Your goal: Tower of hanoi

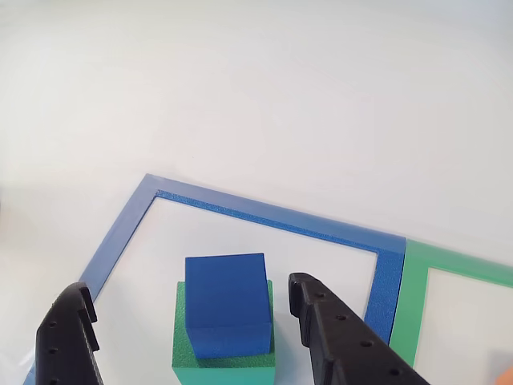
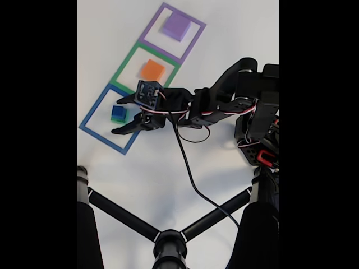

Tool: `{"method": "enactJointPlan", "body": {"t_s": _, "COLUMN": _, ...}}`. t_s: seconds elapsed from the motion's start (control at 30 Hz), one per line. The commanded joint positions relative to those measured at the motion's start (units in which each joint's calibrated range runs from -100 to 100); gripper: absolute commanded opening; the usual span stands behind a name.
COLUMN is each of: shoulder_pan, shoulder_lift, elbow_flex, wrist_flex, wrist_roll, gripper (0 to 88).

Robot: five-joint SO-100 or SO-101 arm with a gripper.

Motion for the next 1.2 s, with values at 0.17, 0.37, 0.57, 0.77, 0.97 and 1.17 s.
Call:
{"method": "enactJointPlan", "body": {"t_s": 0.17, "shoulder_pan": -1.21, "shoulder_lift": -0.12, "elbow_flex": -2.29, "wrist_flex": -1.56, "wrist_roll": 0.59, "gripper": 25.7}}
{"method": "enactJointPlan", "body": {"t_s": 0.37, "shoulder_pan": -1.06, "shoulder_lift": 1.17, "elbow_flex": -3.29, "wrist_flex": -1.64, "wrist_roll": 0.59, "gripper": 21.7}}
{"method": "enactJointPlan", "body": {"t_s": 0.57, "shoulder_pan": -0.91, "shoulder_lift": 2.13, "elbow_flex": -4.20, "wrist_flex": -1.64, "wrist_roll": 0.59, "gripper": 17.9}}
{"method": "enactJointPlan", "body": {"t_s": 0.77, "shoulder_pan": -0.99, "shoulder_lift": 2.21, "elbow_flex": -4.20, "wrist_flex": -1.40, "wrist_roll": 0.59, "gripper": 12.7}}
{"method": "enactJointPlan", "body": {"t_s": 0.97, "shoulder_pan": -0.99, "shoulder_lift": 2.13, "elbow_flex": -4.29, "wrist_flex": -1.40, "wrist_roll": 0.59, "gripper": 9.4}}
{"method": "enactJointPlan", "body": {"t_s": 1.17, "shoulder_pan": -1.29, "shoulder_lift": 1.97, "elbow_flex": -4.38, "wrist_flex": -1.40, "wrist_roll": 0.59, "gripper": 6.1}}
